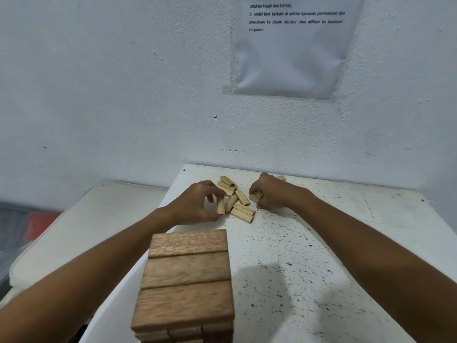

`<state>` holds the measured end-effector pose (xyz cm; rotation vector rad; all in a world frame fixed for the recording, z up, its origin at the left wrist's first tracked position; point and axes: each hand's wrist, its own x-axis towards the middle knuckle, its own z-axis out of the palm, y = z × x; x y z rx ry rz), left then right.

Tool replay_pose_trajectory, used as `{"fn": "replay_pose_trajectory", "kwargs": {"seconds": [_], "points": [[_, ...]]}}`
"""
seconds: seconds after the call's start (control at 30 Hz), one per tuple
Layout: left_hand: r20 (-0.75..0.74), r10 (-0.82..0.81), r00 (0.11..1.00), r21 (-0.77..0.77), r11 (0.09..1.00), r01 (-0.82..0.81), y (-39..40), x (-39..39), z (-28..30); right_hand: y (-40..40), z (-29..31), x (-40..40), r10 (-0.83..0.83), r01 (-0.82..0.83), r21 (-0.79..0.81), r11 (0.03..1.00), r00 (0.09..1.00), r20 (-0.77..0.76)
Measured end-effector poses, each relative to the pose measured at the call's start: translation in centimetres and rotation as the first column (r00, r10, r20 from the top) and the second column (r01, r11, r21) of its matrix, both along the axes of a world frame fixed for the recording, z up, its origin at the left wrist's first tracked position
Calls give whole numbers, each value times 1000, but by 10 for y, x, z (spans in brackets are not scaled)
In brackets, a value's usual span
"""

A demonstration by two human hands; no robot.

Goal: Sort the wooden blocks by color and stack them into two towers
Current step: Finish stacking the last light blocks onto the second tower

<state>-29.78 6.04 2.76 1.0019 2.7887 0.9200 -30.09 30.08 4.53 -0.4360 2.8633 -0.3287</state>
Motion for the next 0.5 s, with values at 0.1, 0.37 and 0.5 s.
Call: {"fn": "replay_pose_trajectory", "kwargs": {"seconds": [0.1,0.37,0.5], "points": [[-9,14,1000,-18,1000,-14,-3,0,3,-2,0,7,9,-10,-30,1000,999,-31],[-32,58,998,63,996,-56,-18,17,71,0,34,45,-25,10,-124,992,992,-123],[-126,85,988,93,993,-73,-21,44,130,0,78,76,-27,2,-132,991,982,-189]]}}
